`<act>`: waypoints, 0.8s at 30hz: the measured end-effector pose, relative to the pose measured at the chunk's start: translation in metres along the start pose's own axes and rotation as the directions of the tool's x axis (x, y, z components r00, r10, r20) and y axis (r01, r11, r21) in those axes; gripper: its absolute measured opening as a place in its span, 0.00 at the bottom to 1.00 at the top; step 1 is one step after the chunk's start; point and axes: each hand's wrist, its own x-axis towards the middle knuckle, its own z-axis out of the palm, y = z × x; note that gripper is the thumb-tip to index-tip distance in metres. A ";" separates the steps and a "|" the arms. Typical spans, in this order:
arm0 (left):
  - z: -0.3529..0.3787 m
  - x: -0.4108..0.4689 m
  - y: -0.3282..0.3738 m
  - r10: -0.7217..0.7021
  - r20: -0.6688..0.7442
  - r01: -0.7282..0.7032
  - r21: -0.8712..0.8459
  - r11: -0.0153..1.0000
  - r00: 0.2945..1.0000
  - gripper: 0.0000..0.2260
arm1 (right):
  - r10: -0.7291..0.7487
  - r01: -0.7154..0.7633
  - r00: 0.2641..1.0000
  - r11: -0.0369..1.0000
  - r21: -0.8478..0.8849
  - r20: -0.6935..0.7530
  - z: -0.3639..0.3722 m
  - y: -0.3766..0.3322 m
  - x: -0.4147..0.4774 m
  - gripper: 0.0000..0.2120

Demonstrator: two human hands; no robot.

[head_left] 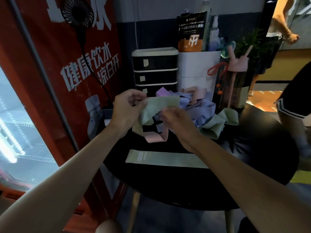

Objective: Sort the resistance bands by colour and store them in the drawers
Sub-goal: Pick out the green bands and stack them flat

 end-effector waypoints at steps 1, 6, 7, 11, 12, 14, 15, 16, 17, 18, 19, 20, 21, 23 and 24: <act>0.002 -0.002 0.002 -0.016 0.010 0.016 -0.029 0.999 1.000 0.11 | 0.010 -0.007 0.999 0.999 0.053 -0.040 0.002 -0.002 0.003 0.22; 0.008 -0.005 0.012 -0.100 0.075 0.107 -0.101 0.989 0.992 0.13 | -0.026 0.060 0.987 0.975 0.216 -0.160 -0.002 -0.015 0.010 0.10; 0.009 -0.005 0.014 -0.122 0.097 0.131 -0.098 0.987 0.988 0.13 | -0.027 0.066 0.985 0.972 0.226 -0.170 -0.004 -0.018 0.009 0.09; 0.018 -0.002 0.020 -0.196 0.137 0.209 -0.088 0.974 0.971 0.16 | -0.026 0.085 0.970 0.968 0.235 -0.244 -0.013 -0.026 0.010 0.08; 0.019 0.001 0.022 -0.228 0.136 0.243 -0.101 0.965 0.964 0.19 | -0.040 0.095 0.972 0.969 0.226 -0.233 -0.014 -0.027 0.010 0.10; 0.024 0.008 0.027 -0.292 0.152 0.316 -0.165 0.934 0.944 0.22 | -0.081 0.121 0.973 0.976 0.181 -0.214 -0.019 -0.031 0.008 0.11; 0.026 0.011 0.030 -0.304 0.160 0.331 -0.187 0.925 0.939 0.22 | -0.099 0.133 0.974 0.978 0.160 -0.204 -0.021 -0.033 0.006 0.10; 0.028 0.014 0.033 -0.306 0.155 0.333 -0.199 0.922 0.939 0.22 | -0.107 0.137 0.975 0.979 0.153 -0.193 -0.023 -0.035 0.005 0.10; 0.030 0.017 0.036 -0.309 0.138 0.333 -0.209 0.920 0.941 0.22 | -0.112 0.140 0.976 0.979 0.147 -0.186 -0.025 -0.037 0.004 0.10; 0.031 0.018 0.039 -0.317 0.119 0.336 -0.225 0.914 0.941 0.22 | -0.114 0.142 0.977 0.977 0.157 -0.179 -0.027 -0.038 0.004 0.11; 0.032 0.019 0.041 -0.328 0.108 0.345 -0.245 0.906 0.938 0.21 | -0.117 0.146 0.979 0.974 0.173 -0.165 -0.029 -0.039 0.003 0.13; 0.033 0.019 0.043 -0.338 0.115 0.357 -0.267 0.895 0.934 0.19 | -0.125 0.152 0.982 0.970 0.190 -0.144 -0.030 -0.040 0.002 0.14; 0.034 0.020 0.046 -0.347 0.134 0.372 -0.284 0.884 0.928 0.17 | -0.140 0.162 0.983 0.969 0.186 -0.122 -0.031 -0.041 0.001 0.15; 0.034 0.018 0.050 -0.368 0.177 0.405 -0.290 0.867 0.913 0.13 | -0.161 0.174 0.983 0.969 0.176 -0.083 -0.032 -0.043 -0.001 0.15; 0.035 0.017 0.051 -0.375 0.191 0.417 -0.281 0.865 0.907 0.11 | -0.160 0.170 0.985 0.968 0.182 -0.070 -0.033 -0.044 -0.001 0.14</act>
